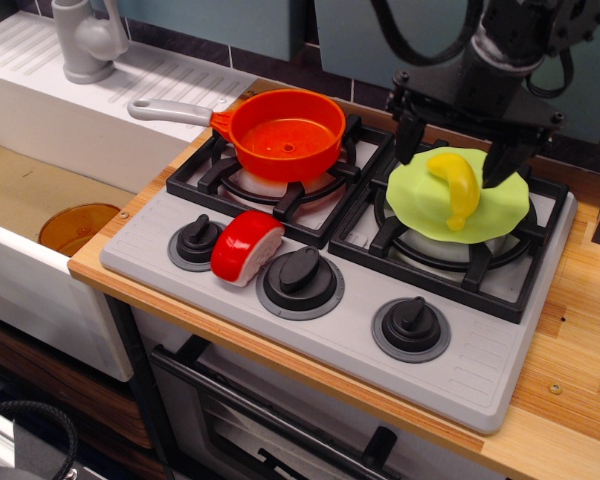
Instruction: End effector transition from object to object
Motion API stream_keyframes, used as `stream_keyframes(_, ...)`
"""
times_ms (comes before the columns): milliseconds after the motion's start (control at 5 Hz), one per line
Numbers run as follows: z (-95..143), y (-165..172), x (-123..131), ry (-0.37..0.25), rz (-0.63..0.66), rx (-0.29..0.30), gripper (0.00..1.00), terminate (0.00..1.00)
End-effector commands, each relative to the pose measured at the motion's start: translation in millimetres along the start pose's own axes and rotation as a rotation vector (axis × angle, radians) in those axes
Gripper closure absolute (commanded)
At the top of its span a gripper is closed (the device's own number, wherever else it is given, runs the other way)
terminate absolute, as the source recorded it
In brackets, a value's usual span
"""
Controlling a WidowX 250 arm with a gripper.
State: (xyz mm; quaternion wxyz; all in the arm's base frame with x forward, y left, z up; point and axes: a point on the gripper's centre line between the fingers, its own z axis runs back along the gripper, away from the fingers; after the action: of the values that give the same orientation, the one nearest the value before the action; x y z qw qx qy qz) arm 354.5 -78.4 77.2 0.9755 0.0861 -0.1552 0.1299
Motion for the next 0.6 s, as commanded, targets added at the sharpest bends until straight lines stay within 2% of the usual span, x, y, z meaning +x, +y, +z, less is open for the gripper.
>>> stream_keyframes(0,-7,0,11,-0.063,0.026,-0.077,0.00,0.00)
stream_keyframes(400,-26,3,7,-0.084,0.048,-0.119,0.00,0.00)
